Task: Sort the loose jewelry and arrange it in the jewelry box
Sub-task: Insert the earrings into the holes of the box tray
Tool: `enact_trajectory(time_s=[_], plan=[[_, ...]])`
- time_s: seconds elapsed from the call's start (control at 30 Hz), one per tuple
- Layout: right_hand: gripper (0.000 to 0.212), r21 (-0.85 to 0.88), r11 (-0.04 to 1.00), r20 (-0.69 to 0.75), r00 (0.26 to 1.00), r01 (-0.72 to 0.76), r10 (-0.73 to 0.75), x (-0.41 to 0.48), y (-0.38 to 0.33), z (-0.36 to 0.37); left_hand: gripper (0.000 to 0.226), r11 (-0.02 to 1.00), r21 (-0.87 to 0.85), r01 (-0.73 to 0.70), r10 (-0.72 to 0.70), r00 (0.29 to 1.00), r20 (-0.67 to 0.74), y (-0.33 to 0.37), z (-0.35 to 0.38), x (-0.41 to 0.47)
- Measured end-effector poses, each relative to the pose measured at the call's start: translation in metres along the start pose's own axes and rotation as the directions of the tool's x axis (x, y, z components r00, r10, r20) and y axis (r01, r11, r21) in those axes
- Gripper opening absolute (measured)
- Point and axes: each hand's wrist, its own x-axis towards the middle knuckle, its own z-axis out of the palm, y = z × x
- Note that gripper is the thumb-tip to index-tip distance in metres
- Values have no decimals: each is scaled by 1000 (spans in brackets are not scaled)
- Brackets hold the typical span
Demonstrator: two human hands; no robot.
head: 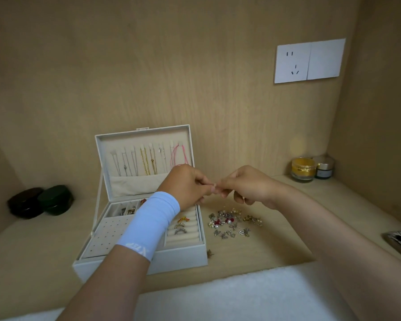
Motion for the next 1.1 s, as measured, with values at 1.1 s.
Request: enact_trajectory(time_s=[1.1], plan=[[4,-542,835,167,986,93,-1,-10,23,0,12,996,90,5,-6,1000,18,-7,1,1]])
